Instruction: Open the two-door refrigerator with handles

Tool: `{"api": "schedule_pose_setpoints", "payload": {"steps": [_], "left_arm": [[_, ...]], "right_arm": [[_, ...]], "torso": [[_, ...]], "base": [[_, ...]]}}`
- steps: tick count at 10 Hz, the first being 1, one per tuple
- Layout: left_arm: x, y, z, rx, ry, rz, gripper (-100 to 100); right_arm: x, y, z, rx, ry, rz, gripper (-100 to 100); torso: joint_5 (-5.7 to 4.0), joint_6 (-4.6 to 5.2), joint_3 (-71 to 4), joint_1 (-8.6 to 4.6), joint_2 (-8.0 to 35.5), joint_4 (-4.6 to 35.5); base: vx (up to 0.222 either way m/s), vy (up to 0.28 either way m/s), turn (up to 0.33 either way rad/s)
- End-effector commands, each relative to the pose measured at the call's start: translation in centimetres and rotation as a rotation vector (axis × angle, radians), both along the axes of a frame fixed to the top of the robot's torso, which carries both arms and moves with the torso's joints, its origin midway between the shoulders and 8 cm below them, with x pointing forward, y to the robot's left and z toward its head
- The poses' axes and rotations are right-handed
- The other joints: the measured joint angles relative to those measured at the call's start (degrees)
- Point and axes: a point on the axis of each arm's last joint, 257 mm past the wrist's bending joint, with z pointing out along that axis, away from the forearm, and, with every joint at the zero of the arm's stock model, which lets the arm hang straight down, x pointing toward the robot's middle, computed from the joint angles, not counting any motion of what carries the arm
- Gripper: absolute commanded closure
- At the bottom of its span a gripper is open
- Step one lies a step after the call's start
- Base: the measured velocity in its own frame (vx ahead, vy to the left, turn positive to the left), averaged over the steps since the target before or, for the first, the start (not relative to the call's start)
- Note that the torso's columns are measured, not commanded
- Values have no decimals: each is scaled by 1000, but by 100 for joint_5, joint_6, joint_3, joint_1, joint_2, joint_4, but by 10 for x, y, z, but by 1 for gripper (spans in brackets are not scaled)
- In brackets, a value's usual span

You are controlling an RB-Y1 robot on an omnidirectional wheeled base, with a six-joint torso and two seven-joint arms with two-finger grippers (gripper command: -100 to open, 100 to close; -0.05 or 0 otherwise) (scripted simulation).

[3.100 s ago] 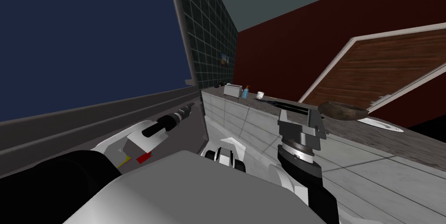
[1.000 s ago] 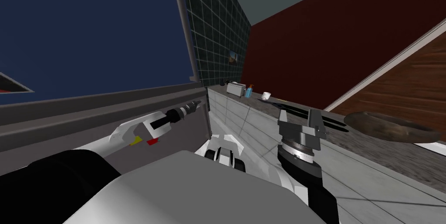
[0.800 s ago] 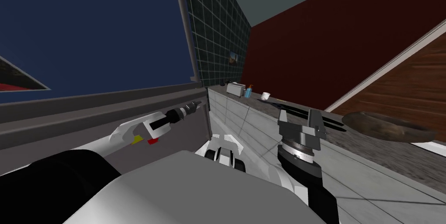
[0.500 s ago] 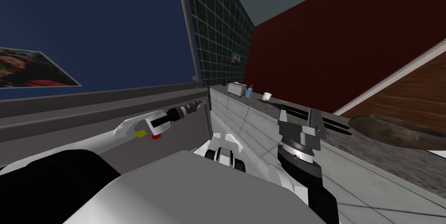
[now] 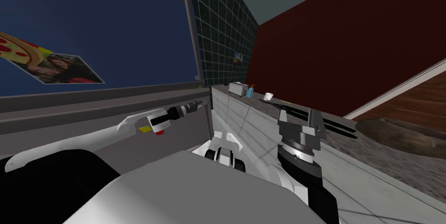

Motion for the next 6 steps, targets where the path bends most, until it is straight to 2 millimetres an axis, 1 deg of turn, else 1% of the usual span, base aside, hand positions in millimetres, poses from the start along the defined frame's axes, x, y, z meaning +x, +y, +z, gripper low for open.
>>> {"api": "schedule_pose_setpoints", "payload": {"steps": [1,2,3,5,6], "left_arm": [[2,0,-6,4,24,-49,100],[1,1,-6,19,23,-67,100],[-1,-5,-3,11,16,-92,100],[-6,-14,1,-3,3,-134,100],[-1,-4,-5,12,36,-139,100]], "right_arm": [[0,0,0,0,0,0,0],[0,0,0,0,0,0,0],[0,0,0,0,0,0,0],[0,0,0,0,0,0,0],[0,0,0,0,0,0,0]], "torso": [[-6,16,-18,0,-22,6],[-4,-26,-6,-10,-3,1],[2,-24,2,1,3,-3],[1,15,-20,12,-28,-1],[-4,11,-22,-1,-29,3]], "base": [[-76,-109,244],[-82,-152,215],[-50,-81,39],[-15,8,-18],[-59,-85,246]]}}
